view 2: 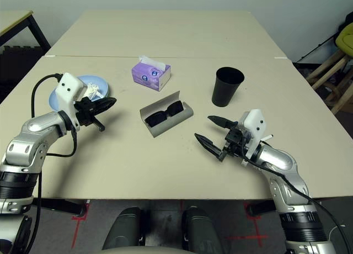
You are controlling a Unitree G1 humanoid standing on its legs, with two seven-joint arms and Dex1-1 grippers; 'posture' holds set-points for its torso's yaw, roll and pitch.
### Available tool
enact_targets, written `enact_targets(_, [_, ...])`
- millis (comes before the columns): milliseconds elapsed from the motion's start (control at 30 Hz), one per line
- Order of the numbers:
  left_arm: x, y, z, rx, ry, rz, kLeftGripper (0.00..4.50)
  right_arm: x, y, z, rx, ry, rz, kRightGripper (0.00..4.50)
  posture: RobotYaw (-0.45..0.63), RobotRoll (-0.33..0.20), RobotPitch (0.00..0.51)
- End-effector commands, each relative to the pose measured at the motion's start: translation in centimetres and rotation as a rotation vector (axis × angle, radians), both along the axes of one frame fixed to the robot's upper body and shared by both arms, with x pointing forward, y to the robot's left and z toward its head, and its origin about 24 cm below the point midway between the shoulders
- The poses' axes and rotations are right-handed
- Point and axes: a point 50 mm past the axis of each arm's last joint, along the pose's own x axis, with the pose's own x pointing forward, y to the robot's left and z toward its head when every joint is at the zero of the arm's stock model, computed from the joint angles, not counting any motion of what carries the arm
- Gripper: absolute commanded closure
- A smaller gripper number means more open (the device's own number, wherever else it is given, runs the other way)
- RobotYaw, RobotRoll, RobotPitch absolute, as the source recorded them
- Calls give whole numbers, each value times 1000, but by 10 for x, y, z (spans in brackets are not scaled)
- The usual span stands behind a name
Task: Organize and tidy the items on the table.
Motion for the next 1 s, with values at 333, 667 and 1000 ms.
enact_targets(333, [7, -22, -6, 38, -31, -68, 4463, -7, -2, 2, 16, 10, 4, 0, 109, 0, 54])
enact_targets(667, [11, -33, -7, 43, -54, -89, 4463, -9, -5, 6, 44, -20, -18, 0, 102, 0, 64])
enact_targets(1000, [16, -40, -6, 21, -48, -83, 4463, -17, -16, -1, 82, -91, -41, 0, 94, 0, 70])
